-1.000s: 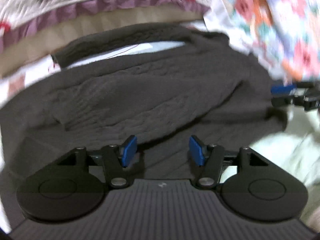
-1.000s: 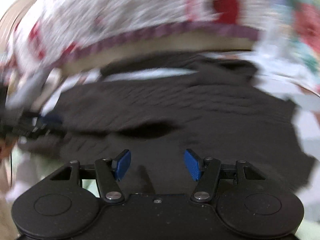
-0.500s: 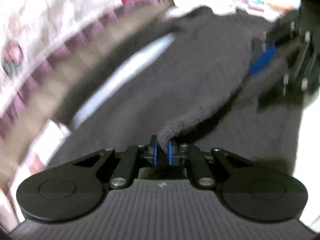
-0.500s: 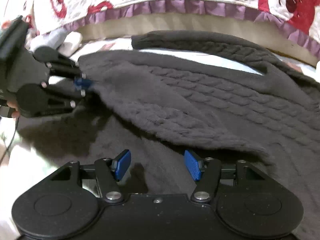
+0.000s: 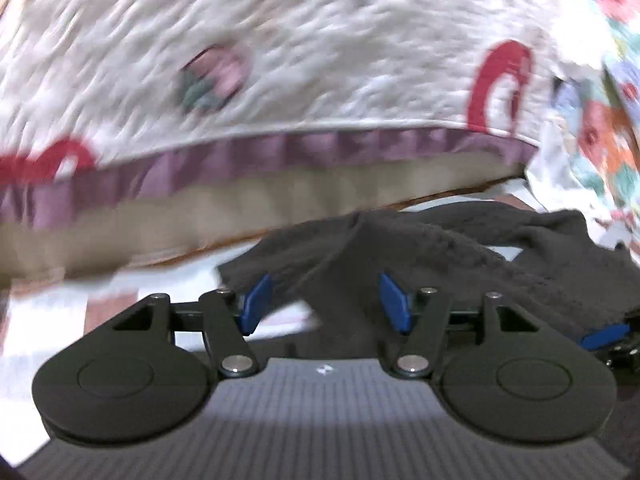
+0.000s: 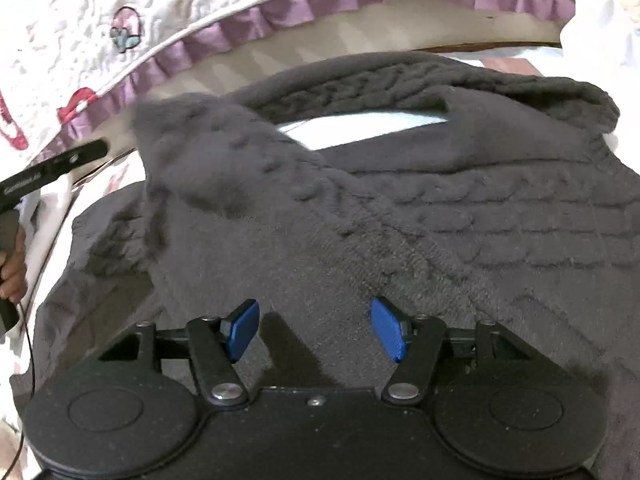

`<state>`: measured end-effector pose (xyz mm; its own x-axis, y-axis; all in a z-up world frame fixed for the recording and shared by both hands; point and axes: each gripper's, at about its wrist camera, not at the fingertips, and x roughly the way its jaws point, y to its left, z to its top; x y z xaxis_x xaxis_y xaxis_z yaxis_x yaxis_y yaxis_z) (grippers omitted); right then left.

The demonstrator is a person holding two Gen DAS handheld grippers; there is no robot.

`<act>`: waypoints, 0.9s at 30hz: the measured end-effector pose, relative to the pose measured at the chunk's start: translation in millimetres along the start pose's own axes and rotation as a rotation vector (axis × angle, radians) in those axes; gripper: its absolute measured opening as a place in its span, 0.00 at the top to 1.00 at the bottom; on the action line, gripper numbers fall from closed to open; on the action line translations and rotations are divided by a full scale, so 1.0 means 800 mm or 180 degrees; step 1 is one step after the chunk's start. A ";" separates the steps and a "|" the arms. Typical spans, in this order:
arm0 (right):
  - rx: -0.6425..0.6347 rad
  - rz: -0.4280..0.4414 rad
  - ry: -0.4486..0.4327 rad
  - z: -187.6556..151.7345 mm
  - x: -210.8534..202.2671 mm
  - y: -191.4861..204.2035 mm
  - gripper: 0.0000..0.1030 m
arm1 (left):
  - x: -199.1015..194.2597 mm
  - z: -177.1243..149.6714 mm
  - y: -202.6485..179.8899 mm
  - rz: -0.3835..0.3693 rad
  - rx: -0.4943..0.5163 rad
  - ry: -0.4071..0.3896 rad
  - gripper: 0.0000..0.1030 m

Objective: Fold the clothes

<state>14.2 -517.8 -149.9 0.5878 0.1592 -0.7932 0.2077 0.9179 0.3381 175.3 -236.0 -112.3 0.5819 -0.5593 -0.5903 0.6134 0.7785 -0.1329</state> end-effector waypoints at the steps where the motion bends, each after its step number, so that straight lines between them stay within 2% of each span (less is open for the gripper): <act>1: -0.0086 -0.0067 0.0006 -0.002 0.001 0.007 0.34 | 0.001 -0.003 0.016 -0.0161 -0.0272 0.0135 0.43; 5: -0.0539 -0.0339 0.0019 -0.012 0.008 0.040 0.33 | 0.022 -0.026 0.052 -0.0815 -0.1152 0.0543 0.43; 8: -0.0743 -0.0247 0.0023 -0.020 0.009 0.064 0.33 | 0.044 -0.047 0.053 -0.1117 -0.1565 0.0746 0.43; 11: -0.0980 -0.0194 0.0043 -0.027 0.012 0.088 0.32 | 0.060 -0.061 0.039 -0.1157 -0.1644 0.0787 0.41; 14: -0.1378 -0.0342 0.0122 -0.033 0.028 0.111 0.28 | 0.077 -0.063 0.021 -0.0852 -0.1423 0.0683 0.37; 16: -0.1512 -0.0378 0.0082 -0.032 0.034 0.114 0.22 | 0.087 -0.060 0.017 -0.0818 -0.1397 0.0555 0.37; 17: -0.1524 -0.0377 0.0042 -0.030 0.037 0.113 0.21 | 0.093 -0.058 0.017 -0.0898 -0.1390 0.0544 0.41; 18: -0.1536 -0.0375 0.0002 -0.028 0.041 0.113 0.19 | 0.099 -0.056 0.017 -0.1022 -0.1385 0.0561 0.74; 19: -0.1519 -0.0374 -0.0044 -0.025 0.044 0.112 0.19 | 0.099 -0.052 0.016 -0.1047 -0.1357 0.0536 0.91; 20: -0.1499 -0.0373 -0.0091 -0.022 0.045 0.112 0.22 | 0.096 -0.048 0.015 -0.1021 -0.1317 0.0488 0.91; 21: -0.1515 -0.0365 -0.0127 -0.021 0.043 0.114 0.43 | 0.087 -0.043 0.013 -0.1025 -0.1262 0.0417 0.91; 22: -0.1541 -0.0351 -0.0156 -0.022 0.039 0.118 0.78 | 0.075 -0.036 0.011 -0.1045 -0.1199 0.0334 0.91; 23: -0.1545 -0.0333 -0.0183 -0.023 0.033 0.121 0.87 | 0.061 -0.031 0.011 -0.1078 -0.1144 0.0273 0.91; 26: -0.1426 -0.0160 -0.0268 -0.027 -0.002 0.122 0.87 | 0.012 -0.025 0.017 -0.1143 -0.1188 0.0292 0.91; 27: -0.1371 -0.0069 -0.0242 -0.031 -0.011 0.122 0.87 | 0.004 -0.033 0.022 -0.1076 -0.1188 0.0375 0.90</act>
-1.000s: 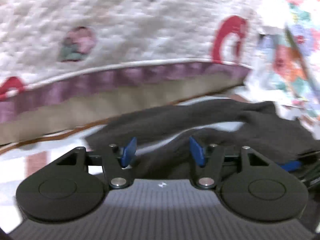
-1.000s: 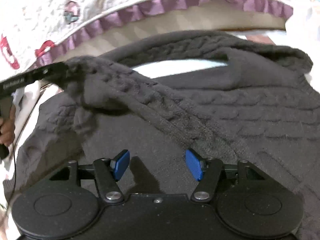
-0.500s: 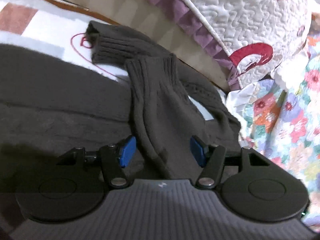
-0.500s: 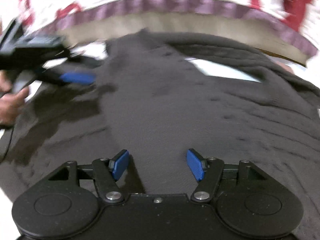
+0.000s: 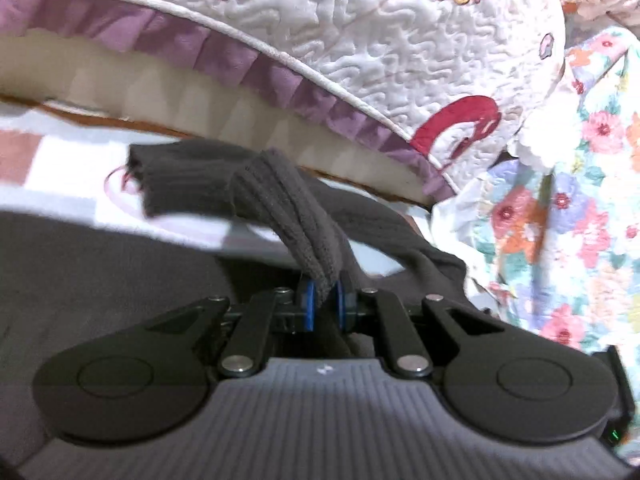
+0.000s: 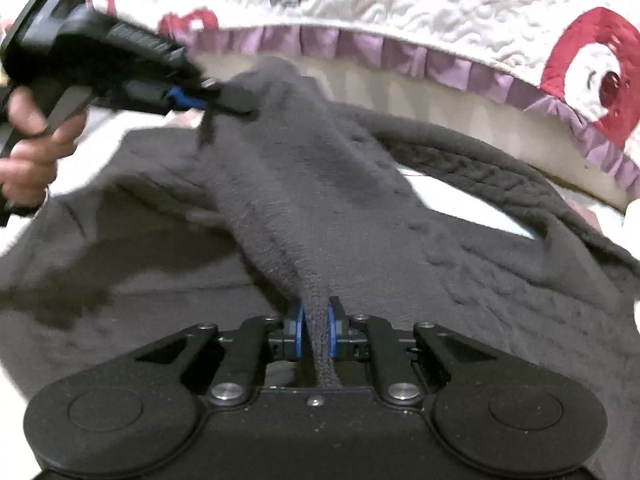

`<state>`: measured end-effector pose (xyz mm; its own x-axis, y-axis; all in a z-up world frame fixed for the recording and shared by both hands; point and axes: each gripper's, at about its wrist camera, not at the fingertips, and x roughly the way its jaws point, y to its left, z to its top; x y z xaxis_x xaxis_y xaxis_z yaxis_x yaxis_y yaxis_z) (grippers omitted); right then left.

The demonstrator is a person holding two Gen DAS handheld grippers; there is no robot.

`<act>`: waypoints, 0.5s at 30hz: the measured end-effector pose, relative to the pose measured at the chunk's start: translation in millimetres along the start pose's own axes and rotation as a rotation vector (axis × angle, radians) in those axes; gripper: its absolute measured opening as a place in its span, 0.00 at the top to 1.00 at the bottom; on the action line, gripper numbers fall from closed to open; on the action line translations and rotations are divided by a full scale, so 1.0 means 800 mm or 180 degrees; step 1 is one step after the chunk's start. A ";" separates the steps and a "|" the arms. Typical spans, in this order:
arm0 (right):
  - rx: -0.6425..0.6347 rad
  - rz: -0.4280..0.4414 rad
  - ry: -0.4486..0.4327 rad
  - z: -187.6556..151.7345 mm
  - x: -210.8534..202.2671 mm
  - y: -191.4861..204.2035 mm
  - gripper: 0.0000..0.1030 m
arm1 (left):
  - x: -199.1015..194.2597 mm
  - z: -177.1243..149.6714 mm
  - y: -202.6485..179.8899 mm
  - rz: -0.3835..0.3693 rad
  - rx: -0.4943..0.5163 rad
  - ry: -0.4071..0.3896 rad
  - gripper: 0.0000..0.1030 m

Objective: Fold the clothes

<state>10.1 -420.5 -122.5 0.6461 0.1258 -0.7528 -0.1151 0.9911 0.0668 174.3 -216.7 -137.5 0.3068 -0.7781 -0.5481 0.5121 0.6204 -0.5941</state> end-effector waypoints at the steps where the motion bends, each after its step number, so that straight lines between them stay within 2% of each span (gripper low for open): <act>1: 0.0013 0.0072 0.0048 -0.004 -0.003 0.002 0.87 | -0.007 -0.009 0.006 0.0115 0.0001 0.0077 0.86; 2: -0.0018 0.0125 0.0137 -0.010 -0.001 0.006 0.87 | -0.013 -0.017 0.013 0.0231 0.0003 0.0154 0.84; 3: -0.0049 0.0178 0.0226 -0.016 0.001 0.010 0.87 | -0.020 -0.025 0.021 0.0424 0.0088 0.0243 0.74; 4: -0.0098 0.0189 0.0331 -0.023 0.007 0.014 0.87 | -0.026 -0.032 0.030 0.0658 0.0218 0.0338 0.68; 6: -0.0175 0.0117 0.0371 -0.032 0.017 0.021 0.87 | -0.050 -0.031 0.045 0.0968 0.0369 0.0259 0.66; 7: -0.0153 0.0116 0.0349 -0.032 0.018 0.021 0.87 | -0.067 -0.026 0.056 0.1080 0.0342 0.0163 0.57; 9: -0.0135 0.0116 0.0355 -0.031 0.018 0.020 0.87 | -0.102 -0.008 0.084 0.1181 0.0105 -0.0062 0.44; 11: -0.0276 0.0083 0.0353 -0.033 0.018 0.029 0.87 | -0.127 0.008 0.117 0.1298 -0.0130 -0.0240 0.39; 13: -0.0420 0.0044 0.0349 -0.036 0.018 0.038 0.79 | -0.135 0.017 0.149 0.1422 -0.0270 -0.0223 0.36; 15: -0.0497 -0.0005 0.0341 -0.037 0.021 0.042 0.78 | -0.130 0.019 0.174 0.1495 -0.0322 -0.0095 0.36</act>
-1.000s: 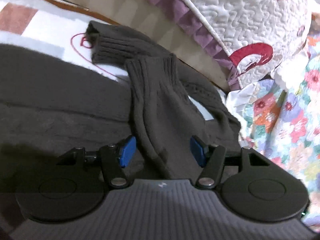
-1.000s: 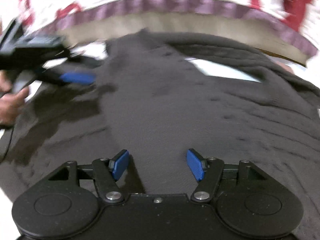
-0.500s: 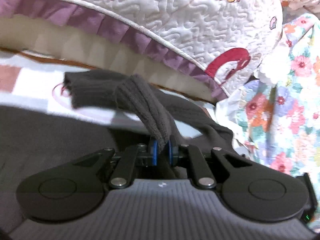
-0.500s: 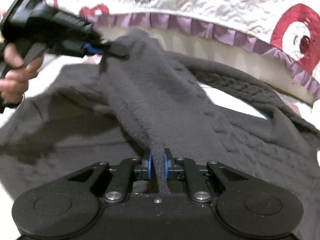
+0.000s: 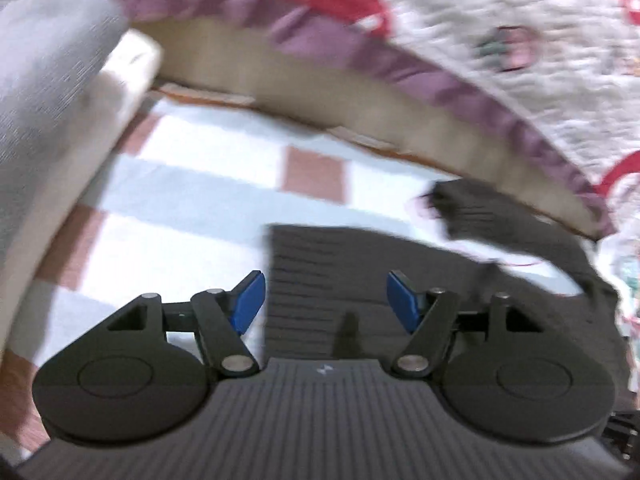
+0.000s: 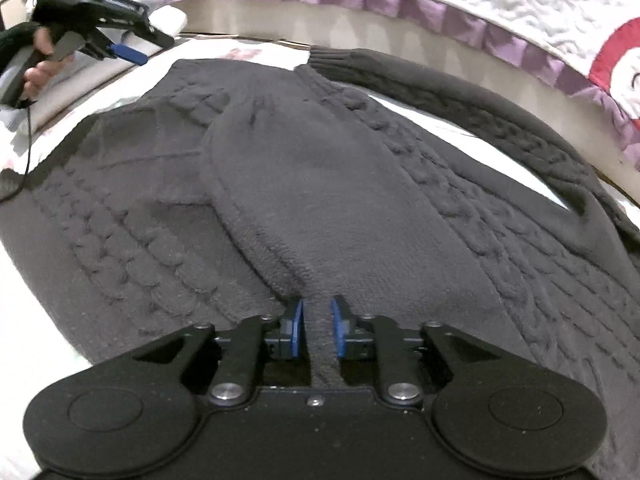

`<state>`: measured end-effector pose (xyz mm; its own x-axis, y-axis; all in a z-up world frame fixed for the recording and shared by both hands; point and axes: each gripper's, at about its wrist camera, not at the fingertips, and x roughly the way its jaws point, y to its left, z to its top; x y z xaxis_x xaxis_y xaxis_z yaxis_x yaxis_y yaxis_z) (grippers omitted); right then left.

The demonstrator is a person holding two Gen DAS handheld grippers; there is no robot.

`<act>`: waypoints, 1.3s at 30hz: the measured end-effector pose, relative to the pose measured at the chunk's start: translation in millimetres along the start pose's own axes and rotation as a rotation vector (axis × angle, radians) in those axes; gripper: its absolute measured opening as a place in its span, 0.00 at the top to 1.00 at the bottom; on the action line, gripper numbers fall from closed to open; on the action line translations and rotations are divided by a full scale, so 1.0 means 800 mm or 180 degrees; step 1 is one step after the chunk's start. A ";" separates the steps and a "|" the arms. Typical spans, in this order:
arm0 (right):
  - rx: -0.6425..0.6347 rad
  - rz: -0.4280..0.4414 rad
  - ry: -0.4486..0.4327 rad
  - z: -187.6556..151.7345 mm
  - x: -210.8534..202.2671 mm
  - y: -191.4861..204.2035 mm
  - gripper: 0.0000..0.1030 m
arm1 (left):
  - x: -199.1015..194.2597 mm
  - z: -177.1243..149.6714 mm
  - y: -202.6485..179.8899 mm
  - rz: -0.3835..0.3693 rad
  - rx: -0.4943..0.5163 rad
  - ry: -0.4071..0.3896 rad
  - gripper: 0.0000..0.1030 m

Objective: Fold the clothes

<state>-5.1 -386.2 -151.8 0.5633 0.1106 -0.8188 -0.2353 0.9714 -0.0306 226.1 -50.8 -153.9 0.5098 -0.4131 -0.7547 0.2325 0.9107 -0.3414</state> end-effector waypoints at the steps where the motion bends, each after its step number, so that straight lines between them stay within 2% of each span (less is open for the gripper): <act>1: -0.0022 -0.0022 -0.0001 0.001 0.000 0.001 0.78 | 0.008 0.001 0.003 -0.0011 0.0031 0.0047 0.36; 3: -0.0040 -0.0044 0.0004 0.001 -0.002 0.001 0.78 | 0.023 0.002 0.000 -0.0085 0.0137 0.0121 0.35; 7: 0.0050 0.0004 0.0010 0.000 -0.004 -0.001 0.75 | 0.052 0.003 -0.005 -0.0235 0.0304 0.0228 0.28; 11: 0.0205 0.0081 0.0008 -0.005 -0.005 -0.006 0.74 | 0.067 0.009 -0.011 -0.0305 0.0293 -0.0018 0.19; 14: 0.0325 0.0149 -0.0011 -0.008 -0.005 -0.011 0.71 | 0.081 0.014 -0.009 -0.0380 0.0230 -0.0158 0.03; 15: 0.0362 0.0170 -0.0020 -0.009 -0.005 -0.013 0.71 | 0.082 0.015 -0.010 -0.0394 0.0198 -0.0181 0.00; 16: 0.0395 0.0186 -0.0025 -0.009 -0.005 -0.014 0.71 | 0.084 0.016 -0.011 -0.0408 0.0166 -0.0204 0.02; 17: 0.0418 0.0194 -0.0025 -0.008 -0.005 -0.015 0.71 | 0.086 0.017 -0.012 -0.0422 0.0134 -0.0227 0.06; 18: 0.0438 0.0199 -0.0023 -0.008 -0.005 -0.015 0.71 | 0.086 0.016 -0.016 -0.0414 0.0232 -0.0215 0.31; 19: 0.0454 0.0202 -0.0024 -0.007 -0.005 -0.015 0.70 | 0.086 0.016 -0.022 -0.0405 0.0387 -0.0161 0.78; 20: 0.0455 0.0189 -0.0005 -0.006 -0.005 -0.014 0.68 | 0.086 0.016 -0.027 -0.0403 0.0537 -0.0095 0.84; 21: 0.0445 0.0173 0.0015 -0.006 -0.004 -0.014 0.66 | 0.082 0.015 -0.031 -0.0399 0.0615 -0.0113 0.84; 22: 0.0435 0.0169 0.0013 -0.006 -0.004 -0.013 0.65 | 0.071 0.018 -0.036 -0.0375 0.0682 -0.0239 0.85; 25: 0.0407 0.0153 0.0012 -0.005 -0.004 -0.010 0.64 | 0.025 0.033 -0.051 -0.0240 0.0890 -0.0711 0.85; 28: 0.0425 0.0120 0.0037 -0.002 -0.006 -0.008 0.64 | 0.001 0.043 -0.061 0.0019 0.1050 -0.0958 0.85; 30: 0.0437 0.0105 0.0055 -0.001 -0.006 -0.006 0.60 | 0.015 0.034 -0.058 0.0091 0.1103 -0.0981 0.84; 33: 0.0337 0.0109 0.0079 0.000 -0.004 0.006 0.46 | 0.046 0.021 -0.048 0.0299 0.1011 -0.0785 0.64; 34: 0.0287 0.0093 0.0085 0.000 -0.003 0.010 0.45 | 0.051 0.019 -0.044 0.0377 0.0909 -0.0707 0.62; 36: 0.0213 0.0041 0.0088 -0.001 -0.001 0.016 0.43 | 0.047 0.020 -0.042 0.0383 0.0767 -0.0647 0.57; 39: 0.0328 0.0069 0.0087 0.001 -0.004 0.015 0.43 | 0.027 0.019 -0.051 0.0354 0.0764 -0.0682 0.48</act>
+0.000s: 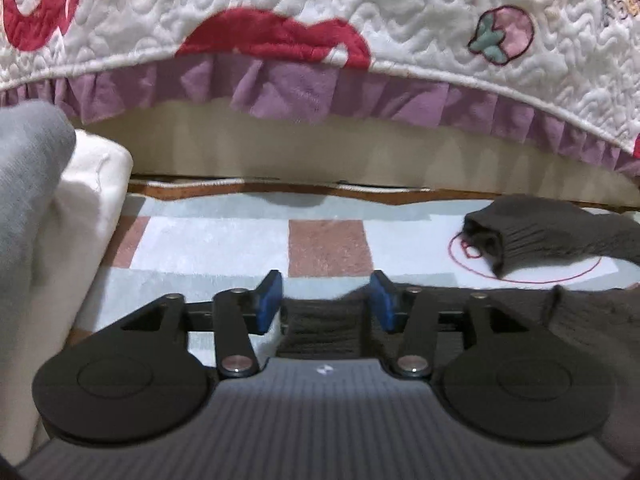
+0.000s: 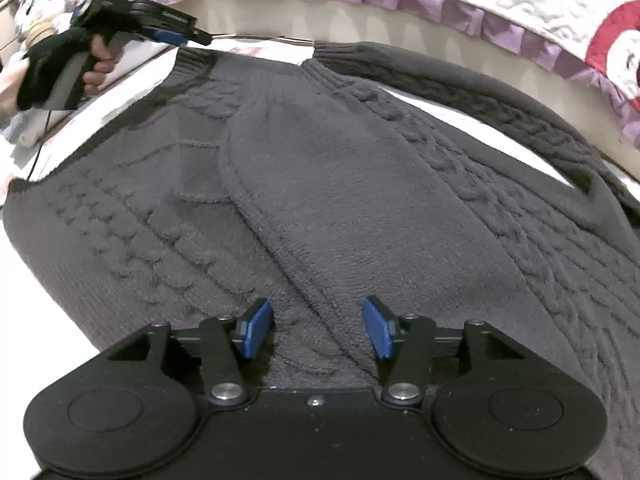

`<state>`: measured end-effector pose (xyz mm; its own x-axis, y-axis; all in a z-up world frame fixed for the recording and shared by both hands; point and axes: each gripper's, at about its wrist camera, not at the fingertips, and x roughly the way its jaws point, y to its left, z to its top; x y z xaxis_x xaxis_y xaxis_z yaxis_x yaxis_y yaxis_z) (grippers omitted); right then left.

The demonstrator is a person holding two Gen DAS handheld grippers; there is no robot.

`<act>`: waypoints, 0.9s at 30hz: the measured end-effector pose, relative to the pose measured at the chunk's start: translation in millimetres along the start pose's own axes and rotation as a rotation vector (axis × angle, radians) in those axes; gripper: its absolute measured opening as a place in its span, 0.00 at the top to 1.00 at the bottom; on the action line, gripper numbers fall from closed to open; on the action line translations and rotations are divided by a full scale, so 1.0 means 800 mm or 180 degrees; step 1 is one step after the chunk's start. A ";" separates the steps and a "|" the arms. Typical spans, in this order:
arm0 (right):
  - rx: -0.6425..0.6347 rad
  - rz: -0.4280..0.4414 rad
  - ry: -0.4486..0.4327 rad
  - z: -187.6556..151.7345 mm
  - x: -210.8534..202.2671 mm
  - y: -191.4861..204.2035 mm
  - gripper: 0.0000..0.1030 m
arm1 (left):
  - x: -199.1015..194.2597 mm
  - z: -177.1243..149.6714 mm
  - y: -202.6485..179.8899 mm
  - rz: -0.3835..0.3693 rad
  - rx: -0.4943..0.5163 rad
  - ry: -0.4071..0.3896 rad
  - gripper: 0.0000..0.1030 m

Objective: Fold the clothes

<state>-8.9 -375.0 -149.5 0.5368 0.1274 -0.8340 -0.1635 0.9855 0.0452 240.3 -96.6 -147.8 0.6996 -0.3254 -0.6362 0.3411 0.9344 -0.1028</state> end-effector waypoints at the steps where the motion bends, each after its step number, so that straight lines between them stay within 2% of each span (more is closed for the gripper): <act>1: 0.0072 0.0061 0.0000 0.003 -0.002 -0.002 0.43 | -0.009 0.000 -0.004 -0.0022 -0.0004 -0.0027 0.47; 4: 0.0223 0.0185 -0.0002 0.009 -0.004 -0.004 0.43 | -0.036 -0.003 -0.019 -0.0145 0.0009 -0.0113 0.43; 7: 0.0214 0.0175 -0.0002 0.006 -0.004 -0.002 0.43 | -0.052 -0.006 -0.045 -0.0335 0.0226 -0.0133 0.36; 10: 0.0185 0.0196 -0.0037 0.010 -0.013 0.000 0.44 | -0.047 -0.012 -0.065 -0.0478 0.0296 -0.0073 0.35; 13: 0.0389 0.0339 -0.0259 0.022 -0.035 -0.021 0.45 | -0.036 -0.020 -0.074 -0.0756 0.0077 0.0096 0.35; 17: 0.0762 0.0152 -0.0600 0.039 -0.060 -0.081 0.40 | -0.029 -0.029 -0.098 -0.1158 0.0007 0.0203 0.31; 20: 0.1230 -0.0137 -0.0746 0.042 -0.067 -0.149 0.39 | -0.023 -0.024 -0.126 -0.1125 0.0374 0.0069 0.27; 21: 0.1423 -0.0154 -0.0798 0.040 -0.069 -0.171 0.39 | -0.020 -0.022 -0.136 -0.1101 0.0511 0.0016 0.23; 24: 0.2025 0.0061 -0.0930 0.034 -0.070 -0.228 0.39 | -0.002 -0.010 -0.169 -0.1021 0.0904 -0.0087 0.20; 25: 0.2169 0.0092 -0.0928 0.033 -0.068 -0.242 0.39 | 0.010 -0.005 -0.182 -0.0991 0.1049 -0.0070 0.16; 27: 0.2255 0.0025 -0.0858 0.033 -0.062 -0.262 0.39 | 0.042 0.006 -0.207 -0.0792 0.1319 0.0172 0.10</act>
<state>20.5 -585.1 -103.4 0.7364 0.0681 -0.6731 0.3539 0.8092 0.4691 209.9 -263.2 -148.5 0.5352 -0.5135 -0.6708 0.7229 0.6892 0.0492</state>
